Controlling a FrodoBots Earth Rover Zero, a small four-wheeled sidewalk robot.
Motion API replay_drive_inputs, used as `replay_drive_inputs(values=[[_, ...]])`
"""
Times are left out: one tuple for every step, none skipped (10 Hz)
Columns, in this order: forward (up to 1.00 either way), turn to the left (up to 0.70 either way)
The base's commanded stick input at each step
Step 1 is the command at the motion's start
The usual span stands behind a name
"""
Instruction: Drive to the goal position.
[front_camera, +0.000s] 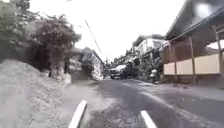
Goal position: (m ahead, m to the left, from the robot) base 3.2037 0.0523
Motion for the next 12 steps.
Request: replay_drive_inputs(values=[[1.0, 0.18], [1.0, 0.23], [1.0, 0.2], [1.0, 0.12], [1.0, 0.0], [1.0, 0.0], [1.0, 0.0], [1.0, 0.05], [1.0, 0.13], [1.0, 0.22], [1.0, 0.21], [1.0, 0.19]])
